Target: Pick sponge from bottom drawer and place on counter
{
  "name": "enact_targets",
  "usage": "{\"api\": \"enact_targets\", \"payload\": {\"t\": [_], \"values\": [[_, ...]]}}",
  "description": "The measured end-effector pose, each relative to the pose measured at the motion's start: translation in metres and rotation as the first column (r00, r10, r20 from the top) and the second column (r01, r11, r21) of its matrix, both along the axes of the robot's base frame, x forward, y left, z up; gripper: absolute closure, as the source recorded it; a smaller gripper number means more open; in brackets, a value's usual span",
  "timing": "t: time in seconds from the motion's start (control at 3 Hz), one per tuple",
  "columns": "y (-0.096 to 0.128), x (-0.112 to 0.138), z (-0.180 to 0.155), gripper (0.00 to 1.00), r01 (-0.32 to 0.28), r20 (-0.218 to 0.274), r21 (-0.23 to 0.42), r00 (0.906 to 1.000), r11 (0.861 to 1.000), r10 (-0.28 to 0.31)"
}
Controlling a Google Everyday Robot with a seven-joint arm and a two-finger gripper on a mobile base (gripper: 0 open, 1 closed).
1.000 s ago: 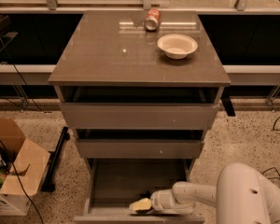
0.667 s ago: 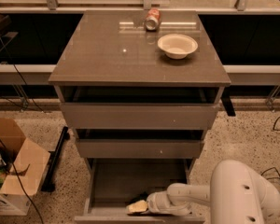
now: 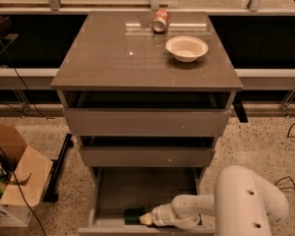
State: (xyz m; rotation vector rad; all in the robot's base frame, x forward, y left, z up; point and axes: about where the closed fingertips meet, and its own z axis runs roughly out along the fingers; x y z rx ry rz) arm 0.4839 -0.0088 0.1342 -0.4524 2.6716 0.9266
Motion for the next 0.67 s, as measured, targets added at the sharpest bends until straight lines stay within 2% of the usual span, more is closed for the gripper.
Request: {"api": "enact_targets", "payload": {"t": [0.33, 0.67], "values": [[0.0094, 0.0046, -0.0094, 0.88, 0.062, 0.003, -0.008, 0.9981, 0.998, -0.062], [0.0156, 0.0086, -0.0122, 1.0, 0.095, 0.009, -0.005, 0.9955, 0.996, -0.095]]}}
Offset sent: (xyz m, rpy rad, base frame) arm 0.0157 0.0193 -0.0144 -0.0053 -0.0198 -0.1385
